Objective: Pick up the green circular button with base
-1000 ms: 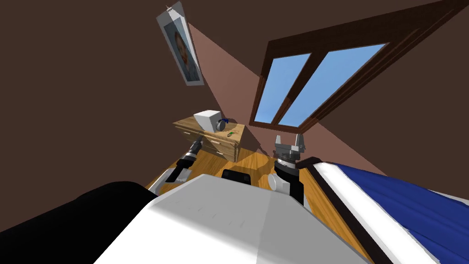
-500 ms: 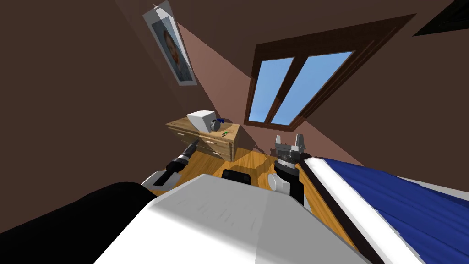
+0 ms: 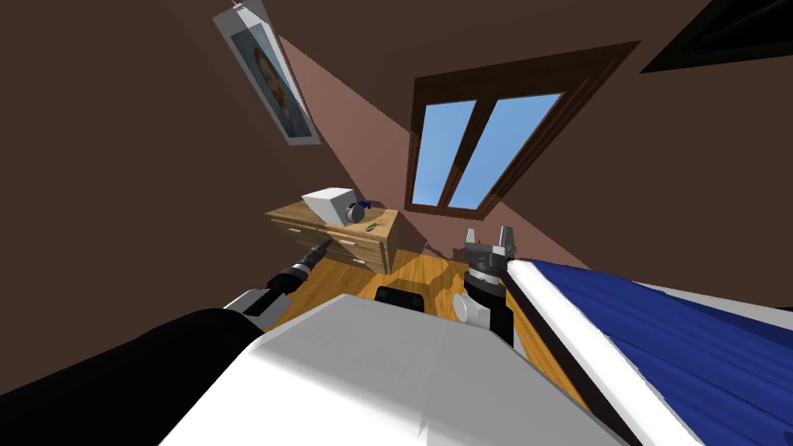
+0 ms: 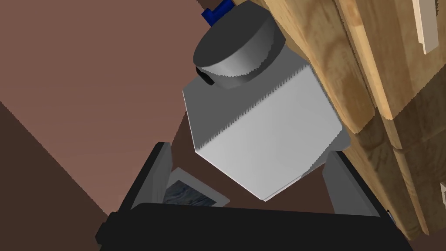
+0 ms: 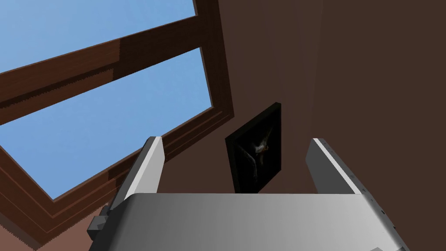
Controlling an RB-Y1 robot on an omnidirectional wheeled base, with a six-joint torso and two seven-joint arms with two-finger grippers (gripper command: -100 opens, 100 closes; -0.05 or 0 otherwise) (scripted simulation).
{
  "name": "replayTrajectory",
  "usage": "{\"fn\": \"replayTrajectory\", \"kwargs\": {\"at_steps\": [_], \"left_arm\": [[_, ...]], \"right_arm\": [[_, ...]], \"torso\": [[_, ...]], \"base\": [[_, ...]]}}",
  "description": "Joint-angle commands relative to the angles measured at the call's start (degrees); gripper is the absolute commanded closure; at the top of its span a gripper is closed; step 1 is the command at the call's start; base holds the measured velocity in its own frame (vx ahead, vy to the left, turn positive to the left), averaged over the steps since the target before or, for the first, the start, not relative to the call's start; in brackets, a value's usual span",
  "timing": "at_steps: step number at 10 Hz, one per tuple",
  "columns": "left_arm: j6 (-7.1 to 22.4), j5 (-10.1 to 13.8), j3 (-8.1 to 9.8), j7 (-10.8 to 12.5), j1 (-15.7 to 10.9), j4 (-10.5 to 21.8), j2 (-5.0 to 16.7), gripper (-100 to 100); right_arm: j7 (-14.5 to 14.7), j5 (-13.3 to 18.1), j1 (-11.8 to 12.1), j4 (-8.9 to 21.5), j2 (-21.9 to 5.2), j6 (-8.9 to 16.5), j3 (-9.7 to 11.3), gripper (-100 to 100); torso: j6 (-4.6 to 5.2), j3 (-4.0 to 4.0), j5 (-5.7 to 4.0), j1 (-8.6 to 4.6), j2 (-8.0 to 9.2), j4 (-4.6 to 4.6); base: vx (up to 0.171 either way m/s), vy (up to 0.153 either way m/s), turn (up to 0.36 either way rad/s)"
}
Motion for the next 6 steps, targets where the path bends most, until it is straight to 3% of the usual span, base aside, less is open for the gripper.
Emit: {"fn": "replayTrajectory", "kwargs": {"at_steps": [1,5,6], "left_arm": [[0.6,-0.1,0.19,0.1,0.5,0.4,1.6,-100],[3.0,0.0,1.68,0.3,4.8,2.2,8.7,-100],[3.6,0.0,1.99,0.3,6.2,2.8,10.5,-100]], "right_arm": [[0.0,0.0,0.0,0.0,0.0,0.0,0.0,0],[0.0,0.0,0.0,0.0,0.0,0.0,0.0,0],[0.0,0.0,0.0,0.0,0.0,0.0,0.0,0]], "torso": [[0.0,0.0,0.0,0.0,0.0,0.0],[-0.03,-0.04,0.0,0.01,-0.07,-0.02],[-0.01,-0.05,0.01,0.03,-0.09,-0.02]], "base": [[0.039,-0.053,-0.047],[0.058,-0.08,-0.116],[0.087,-0.068,-0.337]]}}
